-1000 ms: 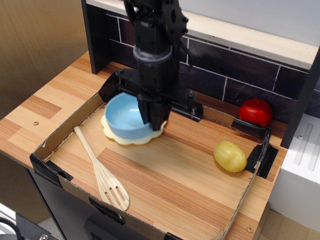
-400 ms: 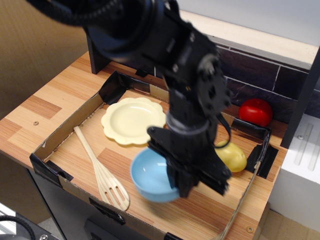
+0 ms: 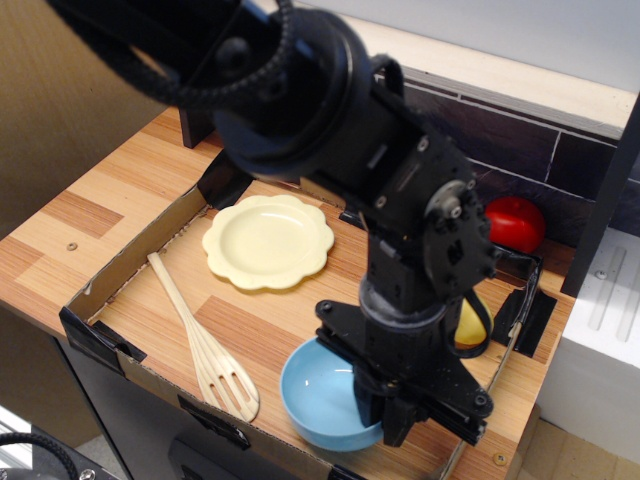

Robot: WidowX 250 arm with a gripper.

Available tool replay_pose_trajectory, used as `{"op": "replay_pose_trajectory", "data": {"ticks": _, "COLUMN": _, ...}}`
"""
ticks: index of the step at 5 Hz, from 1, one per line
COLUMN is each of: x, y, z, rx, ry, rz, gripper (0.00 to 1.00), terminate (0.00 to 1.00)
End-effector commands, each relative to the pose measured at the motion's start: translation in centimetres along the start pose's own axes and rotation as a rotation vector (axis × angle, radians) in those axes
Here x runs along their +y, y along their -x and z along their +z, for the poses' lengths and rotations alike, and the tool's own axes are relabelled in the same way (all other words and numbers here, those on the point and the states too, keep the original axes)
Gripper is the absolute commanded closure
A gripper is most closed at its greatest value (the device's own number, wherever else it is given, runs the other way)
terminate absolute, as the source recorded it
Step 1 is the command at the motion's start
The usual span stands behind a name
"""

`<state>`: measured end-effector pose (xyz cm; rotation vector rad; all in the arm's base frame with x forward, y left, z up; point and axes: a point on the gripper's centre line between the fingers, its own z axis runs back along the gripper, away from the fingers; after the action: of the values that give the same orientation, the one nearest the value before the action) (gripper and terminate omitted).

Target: Take bowl off plate

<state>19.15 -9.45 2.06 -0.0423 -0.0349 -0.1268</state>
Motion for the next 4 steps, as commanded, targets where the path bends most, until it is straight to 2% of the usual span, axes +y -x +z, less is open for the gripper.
{"op": "replay_pose_trajectory", "data": {"ticks": 1, "x": 1.4, "y": -1.8, "z": 3.3, "rx": -0.065, "ry": 0.026, "rz": 0.023, "gripper": 0.00, "terminate": 0.00}}
{"op": "replay_pose_trajectory", "data": {"ticks": 2, "x": 2.5, "y": -3.0, "z": 5.1, "rx": -0.081, "ry": 0.033, "rz": 0.050, "gripper": 0.00, "terminate": 0.00}}
{"op": "replay_pose_trajectory", "data": {"ticks": 3, "x": 3.6, "y": -4.5, "z": 6.5, "rx": -0.107, "ry": -0.014, "rz": 0.101, "gripper": 0.00, "terminate": 0.00}}
{"op": "replay_pose_trajectory", "data": {"ticks": 4, "x": 3.6, "y": -4.5, "z": 6.5, "rx": -0.107, "ry": -0.014, "rz": 0.101, "gripper": 0.00, "terminate": 0.00}}
